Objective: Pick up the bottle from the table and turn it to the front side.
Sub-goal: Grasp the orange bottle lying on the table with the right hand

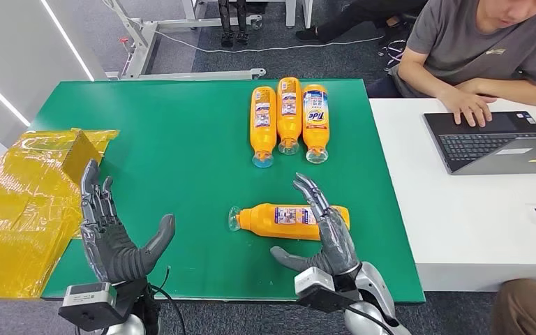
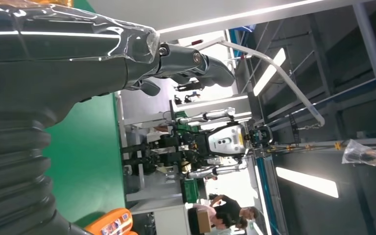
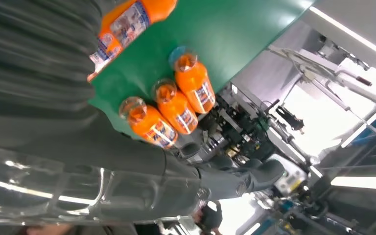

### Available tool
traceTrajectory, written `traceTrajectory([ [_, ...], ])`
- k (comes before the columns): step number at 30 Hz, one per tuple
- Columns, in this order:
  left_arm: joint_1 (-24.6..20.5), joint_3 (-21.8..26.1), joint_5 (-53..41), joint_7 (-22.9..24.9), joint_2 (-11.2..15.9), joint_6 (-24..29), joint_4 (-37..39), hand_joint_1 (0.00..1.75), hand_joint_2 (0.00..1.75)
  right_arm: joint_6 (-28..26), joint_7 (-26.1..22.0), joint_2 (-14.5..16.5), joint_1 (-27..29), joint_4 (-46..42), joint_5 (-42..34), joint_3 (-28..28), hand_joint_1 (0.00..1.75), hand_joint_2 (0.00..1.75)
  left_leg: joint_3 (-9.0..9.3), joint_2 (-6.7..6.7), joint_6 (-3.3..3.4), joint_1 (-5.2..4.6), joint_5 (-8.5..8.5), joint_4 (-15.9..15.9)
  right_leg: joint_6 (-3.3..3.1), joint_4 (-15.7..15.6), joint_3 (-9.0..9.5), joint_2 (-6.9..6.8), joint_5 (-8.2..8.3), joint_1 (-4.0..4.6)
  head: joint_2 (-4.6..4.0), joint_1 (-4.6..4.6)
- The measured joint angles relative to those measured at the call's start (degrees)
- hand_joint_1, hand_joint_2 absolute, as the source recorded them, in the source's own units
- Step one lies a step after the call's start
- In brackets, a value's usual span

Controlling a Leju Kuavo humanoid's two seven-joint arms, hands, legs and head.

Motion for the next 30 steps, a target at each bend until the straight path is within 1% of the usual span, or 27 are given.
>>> traceTrajectory([
  [4,-0.75,-0.32,0.25,0.0,0.15,0.0,0.45,0.0,1.75,7.71,3.2,-1.45,-5.04,2.64,6.18,1.38,0.0,1.75,0.01,0.03,-0.02,0.0,0.02,0.0,-0.01,0.01,-0.01,0.03,0.02,0.0,0.0,0.01],
  [7,-1.02,-0.73,0.61,0.0,0.38,-0.01,0.59,0.0,1.75,15.23,4.58,-1.89,-11.17,6.86,9.56,2.69,0.0,1.75,0.02,0.09,-0.05,0.01,0.05,0.0,-0.03,0.02,-0.01,0.09,0.04,0.0,0.0,0.0],
  [10,-1.57,-1.12,1.35,0.0,0.72,-0.13,0.84,0.0,1.75,21.12,4.29,-1.95,-18.7,13.56,10.42,4.33,0.0,1.75,0.02,0.08,-0.08,0.01,0.13,0.0,-0.04,0.04,-0.01,0.07,0.05,0.0,0.0,0.01],
  [14,-2.73,-1.27,3.06,0.0,1.32,-0.38,1.33,0.0,1.75,28.77,2.31,-1.91,-28.97,24.05,10.9,8.22,0.0,1.75,0.02,0.03,-0.1,0.01,0.19,0.01,-0.05,0.07,-0.01,0.03,0.09,0.0,0.0,0.0],
  [17,-3.56,-1.45,3.87,0.0,1.61,-0.71,1.69,0.0,1.75,32.88,1.36,-1.69,-35.1,30.7,10.79,11.6,0.0,1.75,0.01,-0.02,-0.1,0.01,0.19,0.02,-0.05,0.08,-0.01,-0.01,0.09,0.0,0.0,0.01],
  [20,-4.24,-1.88,4.44,0.0,1.85,-1.22,2.1,0.0,1.75,35.83,1.32,-1.49,-39.16,35.42,10.23,14.69,0.0,1.75,0.01,-0.04,-0.1,0.01,0.19,0.02,-0.05,0.07,-0.01,-0.03,0.08,0.0,0.0,0.01],
  [22,-4.57,-2.2,4.61,0.0,1.97,-1.4,2.39,0.0,1.75,36.48,1.39,-1.44,-40.85,37.74,9.74,16.32,0.0,1.75,0.0,-0.05,-0.1,0.01,0.19,0.02,-0.04,0.07,-0.02,-0.03,0.08,0.0,0.0,0.01],
  [26,-4.88,-2.66,5.08,0.0,2.13,-1.2,2.74,0.0,1.75,36.79,1.85,-1.36,-42.77,41.0,8.11,18.84,0.0,1.75,-0.01,-0.05,-0.11,0.01,0.17,0.02,-0.04,0.06,-0.02,-0.02,0.07,0.0,0.0,0.01],
  [30,-4.94,-2.72,6.47,0.0,2.31,-0.66,2.78,0.0,1.75,37.91,2.43,-1.06,-43.48,43.81,6.24,21.51,0.0,1.75,0.0,-0.04,-0.11,0.01,0.17,0.01,-0.04,0.06,-0.02,-0.02,0.07,0.0,0.0,0.01],
])
